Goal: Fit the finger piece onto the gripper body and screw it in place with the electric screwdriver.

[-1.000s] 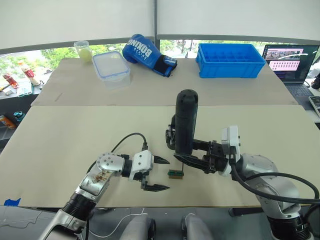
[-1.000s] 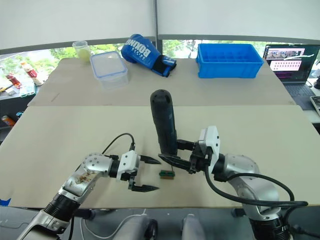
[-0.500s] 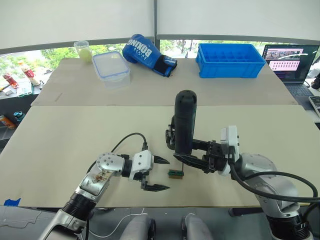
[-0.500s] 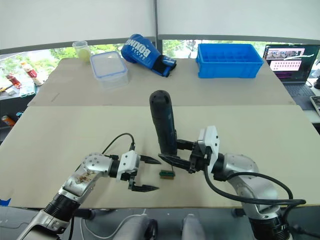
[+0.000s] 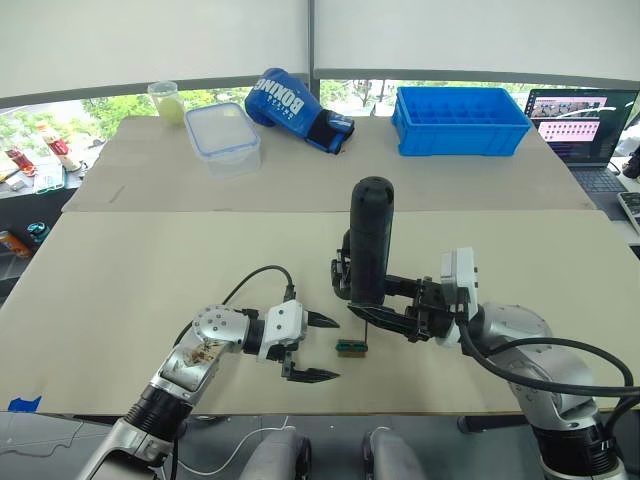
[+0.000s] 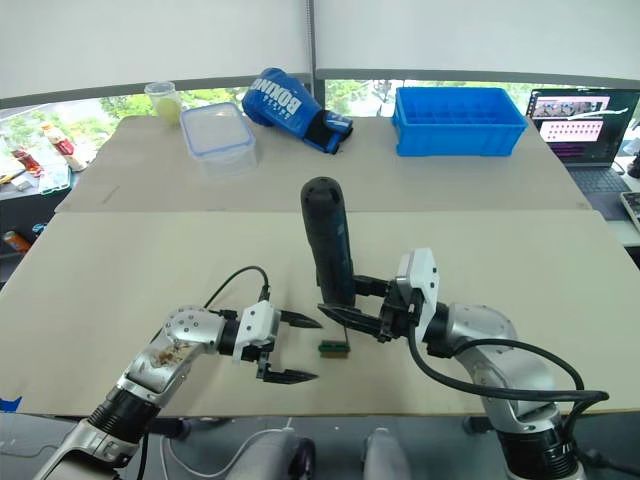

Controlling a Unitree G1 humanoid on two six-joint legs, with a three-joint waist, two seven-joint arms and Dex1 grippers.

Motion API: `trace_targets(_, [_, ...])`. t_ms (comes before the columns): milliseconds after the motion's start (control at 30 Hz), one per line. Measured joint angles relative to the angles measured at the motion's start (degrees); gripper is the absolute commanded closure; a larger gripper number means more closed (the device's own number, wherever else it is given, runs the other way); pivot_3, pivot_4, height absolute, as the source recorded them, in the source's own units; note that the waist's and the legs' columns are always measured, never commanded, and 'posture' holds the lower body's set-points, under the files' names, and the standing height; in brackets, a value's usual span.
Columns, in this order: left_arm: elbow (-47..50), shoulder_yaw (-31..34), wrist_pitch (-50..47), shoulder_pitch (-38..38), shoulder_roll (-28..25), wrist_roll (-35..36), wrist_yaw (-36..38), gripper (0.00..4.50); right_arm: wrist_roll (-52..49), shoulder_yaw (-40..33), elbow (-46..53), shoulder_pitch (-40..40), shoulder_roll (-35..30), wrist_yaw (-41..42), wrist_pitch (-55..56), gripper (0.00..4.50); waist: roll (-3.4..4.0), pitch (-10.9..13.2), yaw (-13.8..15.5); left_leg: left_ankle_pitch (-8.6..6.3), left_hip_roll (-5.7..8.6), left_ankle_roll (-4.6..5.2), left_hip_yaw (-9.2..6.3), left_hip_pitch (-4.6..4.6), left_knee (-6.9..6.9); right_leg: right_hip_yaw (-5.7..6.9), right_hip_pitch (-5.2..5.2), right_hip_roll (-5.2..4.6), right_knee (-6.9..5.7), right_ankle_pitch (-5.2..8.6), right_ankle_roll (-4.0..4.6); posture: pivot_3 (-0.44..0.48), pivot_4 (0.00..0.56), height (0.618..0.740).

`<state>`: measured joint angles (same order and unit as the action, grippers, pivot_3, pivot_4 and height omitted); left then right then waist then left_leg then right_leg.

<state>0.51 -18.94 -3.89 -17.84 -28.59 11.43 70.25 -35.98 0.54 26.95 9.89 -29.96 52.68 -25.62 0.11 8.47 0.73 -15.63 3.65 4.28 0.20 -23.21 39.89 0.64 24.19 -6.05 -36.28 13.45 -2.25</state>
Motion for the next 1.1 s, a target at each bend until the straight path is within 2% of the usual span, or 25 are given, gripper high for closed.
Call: trace_targets(1100, [0.0, 0.0, 0.0, 0.0, 0.0, 0.0, 0.0, 0.0, -0.7, 0.4, 2.3, -1.6, -0.6, 0.2, 0.0, 2.58, 0.0, 0.0, 0.0, 0.0, 0.0, 0.0, 0.0, 0.0, 0.0, 0.0, 0.0, 0.0, 0.0, 0.0, 0.0, 0.0, 0.15, 0.74])
